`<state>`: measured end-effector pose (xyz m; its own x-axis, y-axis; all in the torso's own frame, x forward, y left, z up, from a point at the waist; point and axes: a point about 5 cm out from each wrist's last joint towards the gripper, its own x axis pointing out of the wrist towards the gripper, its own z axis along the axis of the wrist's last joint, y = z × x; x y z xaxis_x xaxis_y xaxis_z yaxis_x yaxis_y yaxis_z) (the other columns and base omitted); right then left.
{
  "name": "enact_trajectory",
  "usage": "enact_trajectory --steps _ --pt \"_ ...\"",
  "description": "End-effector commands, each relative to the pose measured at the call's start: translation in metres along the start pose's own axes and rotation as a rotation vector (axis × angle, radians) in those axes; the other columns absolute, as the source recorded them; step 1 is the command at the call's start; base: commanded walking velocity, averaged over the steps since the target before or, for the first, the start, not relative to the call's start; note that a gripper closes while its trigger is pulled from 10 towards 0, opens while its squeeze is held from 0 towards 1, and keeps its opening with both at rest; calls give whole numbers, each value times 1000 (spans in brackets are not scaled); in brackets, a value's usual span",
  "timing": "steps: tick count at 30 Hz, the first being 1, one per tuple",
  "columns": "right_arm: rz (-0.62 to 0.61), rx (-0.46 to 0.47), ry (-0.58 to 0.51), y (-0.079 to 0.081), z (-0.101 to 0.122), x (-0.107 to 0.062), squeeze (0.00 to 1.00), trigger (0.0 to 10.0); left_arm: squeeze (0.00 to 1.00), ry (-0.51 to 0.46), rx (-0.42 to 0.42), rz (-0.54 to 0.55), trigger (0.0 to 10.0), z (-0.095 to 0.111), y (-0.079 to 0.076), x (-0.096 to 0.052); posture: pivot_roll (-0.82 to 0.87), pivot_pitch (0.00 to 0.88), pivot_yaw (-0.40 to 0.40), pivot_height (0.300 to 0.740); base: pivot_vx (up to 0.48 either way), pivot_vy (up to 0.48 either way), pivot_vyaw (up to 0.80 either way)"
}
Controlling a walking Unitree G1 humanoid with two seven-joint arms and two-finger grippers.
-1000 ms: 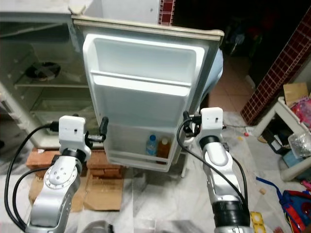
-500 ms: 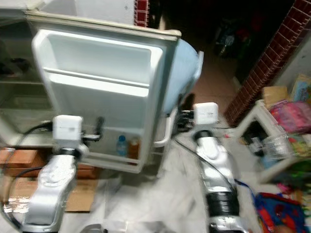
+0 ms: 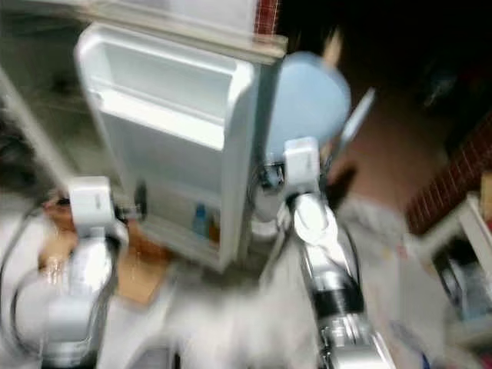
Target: Restocking fridge
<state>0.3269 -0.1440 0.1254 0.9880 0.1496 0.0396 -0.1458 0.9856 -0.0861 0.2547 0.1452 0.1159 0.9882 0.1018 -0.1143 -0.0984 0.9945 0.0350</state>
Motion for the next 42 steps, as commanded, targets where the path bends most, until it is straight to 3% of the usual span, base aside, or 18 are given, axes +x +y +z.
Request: enact_trajectory --steps 1,7,17,24,31,37,42 --pt "16 10 -30 6 9 6 0 10000 0 -21 -9 28 10000 6 6 2 83 0 -72 740 0 0 775" --pt "11 21 -37 7 11 10 0 10000 0 -50 -29 41 10000 11 8 5 88 0 -73 740 0 0 685" --pt "-10 11 -27 6 6 7 0 10000 0 -53 -34 33 10000 10 8 3 85 0 -73 740 259 0 0" --pt "-71 -6 -48 -4 10 9 0 10000 0 -51 -37 19 10000 9 5 4 84 0 -73 740 332 0 0" --pt "-37 29 -46 -2 9 9 0 10000 0 -49 -39 16 10000 9 2 3 86 0 -76 740 0 0 0" --pt "254 157 -42 22 9 2 0 10000 0 -43 -23 35 10000 8 4 3 88 0 -74 740 0 0 0" --pt "589 217 64 37 -3 -18 0 10000 0 -34 -27 26 10000 8 4 3 84 0 -71 740 0 0 0"
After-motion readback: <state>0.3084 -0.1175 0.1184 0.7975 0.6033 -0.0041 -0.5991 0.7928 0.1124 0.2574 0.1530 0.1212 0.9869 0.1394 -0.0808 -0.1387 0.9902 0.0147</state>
